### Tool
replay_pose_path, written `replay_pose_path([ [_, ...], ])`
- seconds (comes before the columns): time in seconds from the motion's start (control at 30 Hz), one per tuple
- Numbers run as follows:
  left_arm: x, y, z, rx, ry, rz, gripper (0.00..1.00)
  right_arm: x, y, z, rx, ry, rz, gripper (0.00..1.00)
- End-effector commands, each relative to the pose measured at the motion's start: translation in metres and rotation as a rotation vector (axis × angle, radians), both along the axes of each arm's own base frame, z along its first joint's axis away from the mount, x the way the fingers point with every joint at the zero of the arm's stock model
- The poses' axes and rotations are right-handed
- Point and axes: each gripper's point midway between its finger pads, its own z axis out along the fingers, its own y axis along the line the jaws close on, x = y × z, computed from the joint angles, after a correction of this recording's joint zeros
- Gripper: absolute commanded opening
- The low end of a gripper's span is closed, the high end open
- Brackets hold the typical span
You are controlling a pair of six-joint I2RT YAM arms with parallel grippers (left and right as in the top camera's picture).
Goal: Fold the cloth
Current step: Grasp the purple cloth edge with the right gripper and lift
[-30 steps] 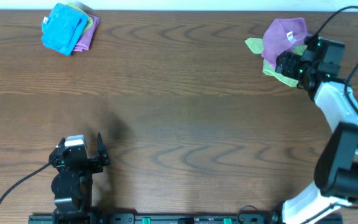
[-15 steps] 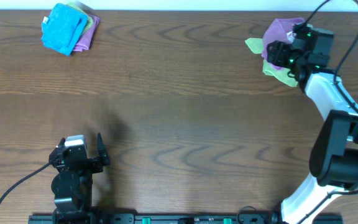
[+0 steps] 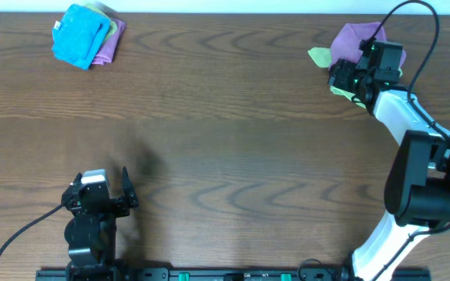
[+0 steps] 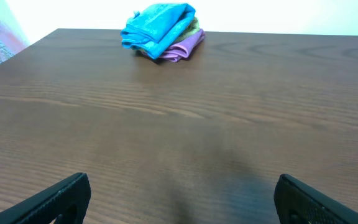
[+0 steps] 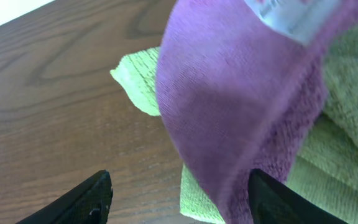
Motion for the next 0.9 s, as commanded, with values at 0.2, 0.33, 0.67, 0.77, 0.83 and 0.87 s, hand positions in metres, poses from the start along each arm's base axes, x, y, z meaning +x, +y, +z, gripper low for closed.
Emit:
replay_pose_path([
  [0.2, -0.001, 0.001, -0.011, 0.016, 0.026, 0.005, 0.95, 0.0, -0.007, 0.003, 0.006, 0.011, -0.04, 0.69],
  [0.33, -0.001, 0.001, -0.011, 0.016, 0.026, 0.005, 0.95, 0.006, -0.011, 0.007, -0.02, -0.019, -0.051, 0.59],
  [0.67, -0.001, 0.001, -0.011, 0.016, 0.026, 0.005, 0.95, 0.009, -0.014, -0.013, -0.044, -0.004, -0.044, 0.53],
  [0.77, -0.001, 0.001, -0.011, 0.016, 0.026, 0.005, 0.95, 0.01, -0.015, -0.015, -0.046, -0.004, -0.046, 0.36],
  [0.83, -0.001, 0.001, -0.011, 0.016, 0.026, 0.005, 0.96, 0.011, -0.015, -0.014, -0.045, -0.009, -0.048, 0.04],
  [0.87, -0.001, 0.001, -0.011, 0.016, 0.026, 0.005, 0.95, 0.011, -0.015, -0.014, -0.04, -0.011, -0.054, 0.02],
])
